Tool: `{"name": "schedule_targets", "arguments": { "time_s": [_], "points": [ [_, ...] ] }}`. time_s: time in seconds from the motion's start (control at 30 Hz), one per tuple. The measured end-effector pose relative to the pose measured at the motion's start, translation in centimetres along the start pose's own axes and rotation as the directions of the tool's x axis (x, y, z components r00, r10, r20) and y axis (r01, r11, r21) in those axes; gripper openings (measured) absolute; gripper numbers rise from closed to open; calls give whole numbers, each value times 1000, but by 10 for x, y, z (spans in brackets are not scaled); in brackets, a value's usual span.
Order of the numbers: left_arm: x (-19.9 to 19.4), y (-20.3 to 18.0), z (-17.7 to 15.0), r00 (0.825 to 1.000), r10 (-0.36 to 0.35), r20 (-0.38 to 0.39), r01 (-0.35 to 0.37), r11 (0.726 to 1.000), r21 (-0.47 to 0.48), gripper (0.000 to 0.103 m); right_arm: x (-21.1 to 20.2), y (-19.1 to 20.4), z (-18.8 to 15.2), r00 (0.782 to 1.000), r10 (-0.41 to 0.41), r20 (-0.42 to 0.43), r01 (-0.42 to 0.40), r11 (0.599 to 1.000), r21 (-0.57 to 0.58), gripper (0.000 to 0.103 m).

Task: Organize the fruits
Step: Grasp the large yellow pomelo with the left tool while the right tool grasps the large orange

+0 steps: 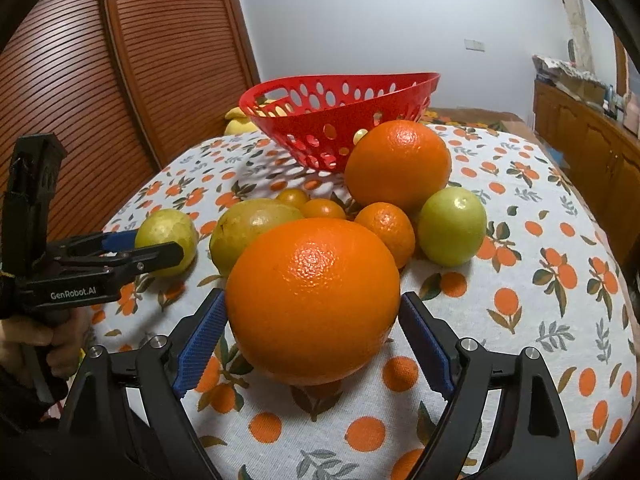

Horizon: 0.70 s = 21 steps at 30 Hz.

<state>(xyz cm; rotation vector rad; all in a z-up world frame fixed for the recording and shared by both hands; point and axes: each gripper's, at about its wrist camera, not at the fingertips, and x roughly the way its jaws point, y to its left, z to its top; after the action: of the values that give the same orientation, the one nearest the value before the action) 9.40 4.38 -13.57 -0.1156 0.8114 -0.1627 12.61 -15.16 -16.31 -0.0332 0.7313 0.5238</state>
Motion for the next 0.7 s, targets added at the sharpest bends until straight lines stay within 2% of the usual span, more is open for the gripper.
{"name": "schedule_targets", "arguments": {
  "time_s": [0.33,0.4,0.7],
  "points": [
    [9,2,-1,1000,-7,-7,7,1000,0,69,2,-2,-6,1000,18,8,-18,1000,4,87],
    [9,1,-1,1000,-13,3,13,1000,5,63,1,-2,-7,1000,18,15,-18,1000,5,87],
    [4,2,-1,999,-44,18,44,999,1,63,-1,0,-9,1000,14,24,-14,1000,-13,86]
  ]
}}
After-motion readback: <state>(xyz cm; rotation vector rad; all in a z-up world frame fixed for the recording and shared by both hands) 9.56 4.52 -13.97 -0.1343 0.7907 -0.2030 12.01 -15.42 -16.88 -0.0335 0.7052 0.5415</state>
